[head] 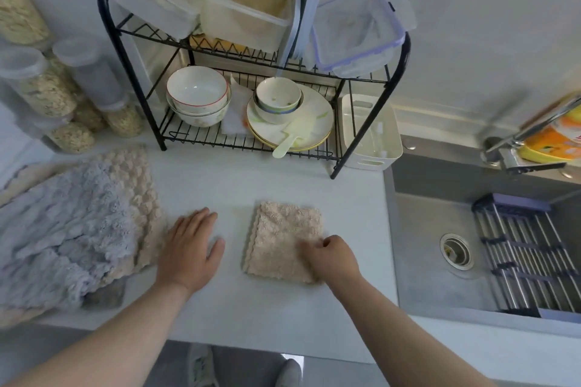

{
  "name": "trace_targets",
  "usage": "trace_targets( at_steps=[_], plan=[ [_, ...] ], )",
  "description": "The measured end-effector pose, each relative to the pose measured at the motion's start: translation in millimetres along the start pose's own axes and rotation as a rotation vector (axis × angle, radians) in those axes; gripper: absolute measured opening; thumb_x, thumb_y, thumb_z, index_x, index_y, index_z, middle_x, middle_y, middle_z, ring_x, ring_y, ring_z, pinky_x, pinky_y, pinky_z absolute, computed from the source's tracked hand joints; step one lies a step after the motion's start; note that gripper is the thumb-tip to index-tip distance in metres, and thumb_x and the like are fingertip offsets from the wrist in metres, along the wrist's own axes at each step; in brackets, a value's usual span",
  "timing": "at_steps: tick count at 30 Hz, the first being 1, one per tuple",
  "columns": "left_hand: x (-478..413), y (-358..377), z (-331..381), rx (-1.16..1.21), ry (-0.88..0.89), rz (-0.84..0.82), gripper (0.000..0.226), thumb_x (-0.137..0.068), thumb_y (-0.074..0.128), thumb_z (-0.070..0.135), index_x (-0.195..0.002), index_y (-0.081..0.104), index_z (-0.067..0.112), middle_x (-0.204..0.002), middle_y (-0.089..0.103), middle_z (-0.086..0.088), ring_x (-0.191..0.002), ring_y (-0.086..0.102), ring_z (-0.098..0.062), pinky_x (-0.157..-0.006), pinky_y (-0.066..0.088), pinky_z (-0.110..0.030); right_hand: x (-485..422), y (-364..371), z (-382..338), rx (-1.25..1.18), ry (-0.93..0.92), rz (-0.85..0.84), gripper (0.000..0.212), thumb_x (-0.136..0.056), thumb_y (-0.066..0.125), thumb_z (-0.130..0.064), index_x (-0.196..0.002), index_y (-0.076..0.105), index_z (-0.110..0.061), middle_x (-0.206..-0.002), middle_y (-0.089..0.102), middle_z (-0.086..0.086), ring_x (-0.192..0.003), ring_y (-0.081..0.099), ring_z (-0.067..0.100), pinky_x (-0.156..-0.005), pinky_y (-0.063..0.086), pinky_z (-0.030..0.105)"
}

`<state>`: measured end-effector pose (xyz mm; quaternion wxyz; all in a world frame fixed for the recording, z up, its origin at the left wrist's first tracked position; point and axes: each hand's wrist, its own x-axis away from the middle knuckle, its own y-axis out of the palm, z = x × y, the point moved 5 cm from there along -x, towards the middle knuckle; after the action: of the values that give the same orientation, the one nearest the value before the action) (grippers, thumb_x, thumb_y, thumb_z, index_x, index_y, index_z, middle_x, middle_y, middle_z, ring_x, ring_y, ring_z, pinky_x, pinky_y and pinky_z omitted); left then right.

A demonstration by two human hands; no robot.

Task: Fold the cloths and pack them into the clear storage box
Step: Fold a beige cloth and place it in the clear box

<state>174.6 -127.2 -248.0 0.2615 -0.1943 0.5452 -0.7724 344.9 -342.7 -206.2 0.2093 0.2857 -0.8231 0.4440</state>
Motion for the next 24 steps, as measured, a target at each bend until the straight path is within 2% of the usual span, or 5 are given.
trace_targets(
  at_steps=[7,10,13,20,24],
  plan=[
    [-4.1,-57.4,74.0,0.391,0.180,0.020,0.085,-0.070,0.055,0.058,-0.141,0.043,0.013,-0.143,0.043,0.004,-0.134,0.032,-0.007,-0.110,0.020,-0.019,30.1,-29.4,-28.0,-0.159,-0.278,-0.122,0.023,-0.076,0.056,-0.016,-0.097,0.046,-0.022,-0.091,0.061,-0.001,-0.074,0.055,0.016,-0.057,0.049,0.032],
    [-8.8,-82.9,118.8,0.611,0.120,-0.302,0.106,-0.053,0.071,0.058,-0.148,0.029,0.034,-0.149,0.029,0.018,-0.138,0.025,0.003,-0.114,0.022,-0.022,61.5,-65.3,-46.7,0.002,-0.511,-0.240,0.037,-0.077,0.061,-0.013,-0.103,0.047,-0.036,-0.087,0.062,-0.008,-0.066,0.055,0.007,-0.049,0.045,0.018],
    [-2.3,-97.3,138.5,0.933,0.018,-0.564,0.066,-0.051,0.080,0.034,-0.115,0.064,0.025,-0.122,0.067,-0.005,-0.118,0.059,-0.017,-0.104,0.045,-0.042,82.3,-96.6,-58.5,0.051,-0.618,-0.274,0.042,-0.075,0.067,-0.011,-0.098,0.053,-0.044,-0.083,0.061,-0.010,-0.062,0.052,0.003,-0.051,0.045,0.015],
    [28.0,-130.9,151.7,1.432,-0.143,-0.585,0.048,-0.067,0.066,0.005,-0.115,0.060,0.002,-0.109,0.070,-0.019,-0.101,0.068,-0.035,-0.075,0.057,-0.040,83.2,-102.8,-42.2,-0.860,-0.395,-0.499,0.045,-0.080,0.067,-0.039,-0.116,0.063,-0.012,-0.103,0.064,0.010,-0.089,0.059,0.022,-0.078,0.049,0.032],
    [35.2,-134.3,145.3,1.569,-0.278,-0.481,0.042,-0.072,0.066,0.003,-0.113,0.059,0.003,-0.095,0.074,-0.017,-0.084,0.072,-0.030,-0.062,0.058,-0.040,92.5,-63.2,-29.0,-0.852,-0.286,-0.616,0.048,-0.078,0.069,-0.027,-0.118,0.058,-0.003,-0.115,0.068,0.014,-0.103,0.066,0.028,-0.084,0.055,0.040]
  ],
)
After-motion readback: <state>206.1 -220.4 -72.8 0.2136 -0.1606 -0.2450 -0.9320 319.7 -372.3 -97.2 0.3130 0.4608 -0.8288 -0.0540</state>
